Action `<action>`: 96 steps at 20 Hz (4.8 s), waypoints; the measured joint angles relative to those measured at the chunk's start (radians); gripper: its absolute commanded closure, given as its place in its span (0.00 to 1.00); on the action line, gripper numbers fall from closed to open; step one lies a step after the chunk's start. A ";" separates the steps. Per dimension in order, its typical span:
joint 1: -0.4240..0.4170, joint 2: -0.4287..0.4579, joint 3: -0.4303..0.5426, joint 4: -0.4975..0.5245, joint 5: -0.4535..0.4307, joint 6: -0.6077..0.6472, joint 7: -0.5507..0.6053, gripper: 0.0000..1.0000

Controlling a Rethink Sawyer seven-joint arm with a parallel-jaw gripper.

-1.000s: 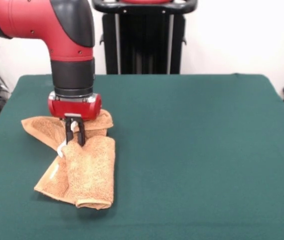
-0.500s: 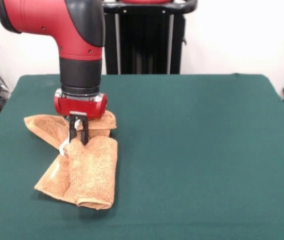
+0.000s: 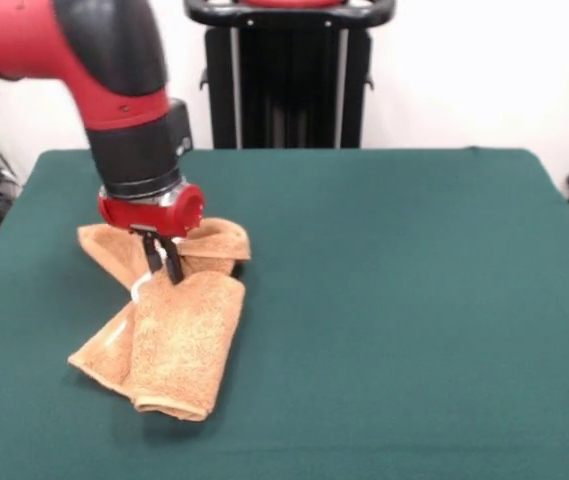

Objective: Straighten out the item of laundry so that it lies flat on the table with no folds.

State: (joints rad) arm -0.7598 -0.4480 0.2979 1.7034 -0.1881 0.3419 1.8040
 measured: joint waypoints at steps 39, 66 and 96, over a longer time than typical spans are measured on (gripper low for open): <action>-0.271 0.061 0.526 0.319 -0.169 -0.477 0.000 1.00; -0.411 0.579 1.122 0.312 -0.316 -0.355 0.000 1.00; 0.292 -0.329 0.057 -0.023 -0.259 0.399 0.000 1.00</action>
State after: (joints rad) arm -0.4683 -0.7766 0.3550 1.6808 -0.4472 0.7409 1.8040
